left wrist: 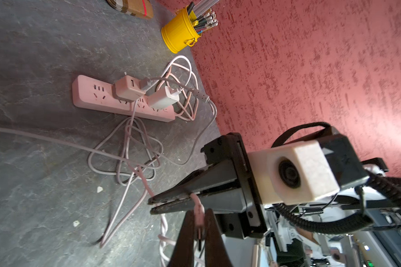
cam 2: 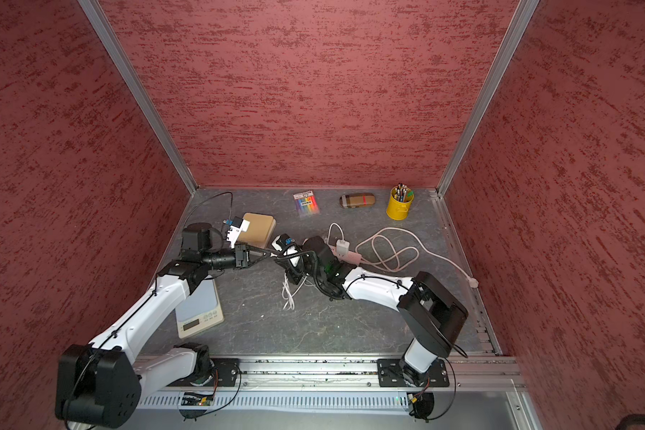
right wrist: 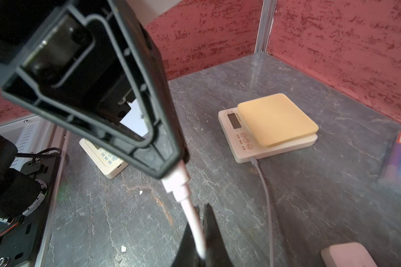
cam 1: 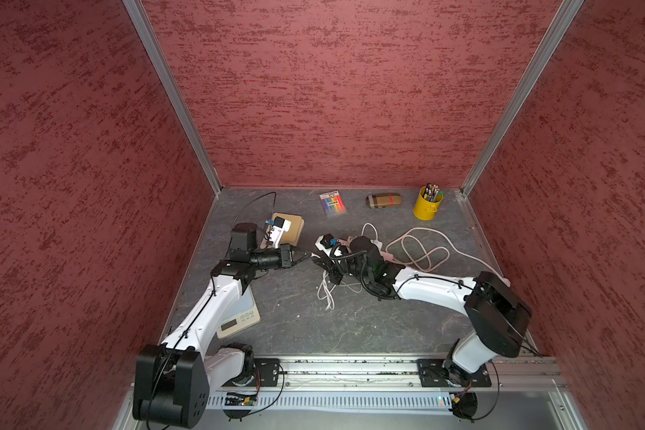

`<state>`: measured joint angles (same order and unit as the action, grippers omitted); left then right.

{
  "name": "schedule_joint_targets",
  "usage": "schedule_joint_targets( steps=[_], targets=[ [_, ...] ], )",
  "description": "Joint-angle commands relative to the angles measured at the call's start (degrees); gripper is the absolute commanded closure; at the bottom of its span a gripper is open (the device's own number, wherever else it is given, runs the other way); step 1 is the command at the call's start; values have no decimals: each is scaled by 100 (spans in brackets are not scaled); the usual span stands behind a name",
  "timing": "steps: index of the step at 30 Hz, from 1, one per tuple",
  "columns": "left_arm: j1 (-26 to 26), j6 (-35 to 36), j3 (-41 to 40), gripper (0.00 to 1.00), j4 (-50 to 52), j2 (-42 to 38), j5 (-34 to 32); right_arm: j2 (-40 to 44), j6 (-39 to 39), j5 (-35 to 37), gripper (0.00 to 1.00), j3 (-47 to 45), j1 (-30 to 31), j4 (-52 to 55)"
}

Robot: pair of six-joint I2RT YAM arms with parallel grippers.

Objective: Charge the electronic scale
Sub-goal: Pick up the charging cable from the center of the board.

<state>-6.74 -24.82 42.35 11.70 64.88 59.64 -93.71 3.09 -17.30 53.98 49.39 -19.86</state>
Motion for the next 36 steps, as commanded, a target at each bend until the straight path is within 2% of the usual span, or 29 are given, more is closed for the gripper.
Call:
schedule_joint_targets(
  steps=[1,2,6,10,16,30,34,36],
  targets=[
    [23,21,98,100,-23,16,97,-66,-103,68,100,202,-12,-29],
    [40,13,105,100,6,7,80,-59,-83,78,100,193,-12,-28],
    [101,-14,199,100,238,-2,-12,88,39,411,78,94,-8,-36],
    [156,-84,260,100,433,32,-15,272,373,652,68,78,-1,-51],
    [161,-259,257,100,441,7,-4,268,989,618,76,250,50,84],
    [154,-209,379,100,764,67,5,214,1441,375,75,453,250,122],
    [160,-189,377,100,800,68,-5,199,1475,354,72,500,273,127],
    [157,-174,371,100,832,77,-17,195,1494,322,76,500,286,105]
  ],
)
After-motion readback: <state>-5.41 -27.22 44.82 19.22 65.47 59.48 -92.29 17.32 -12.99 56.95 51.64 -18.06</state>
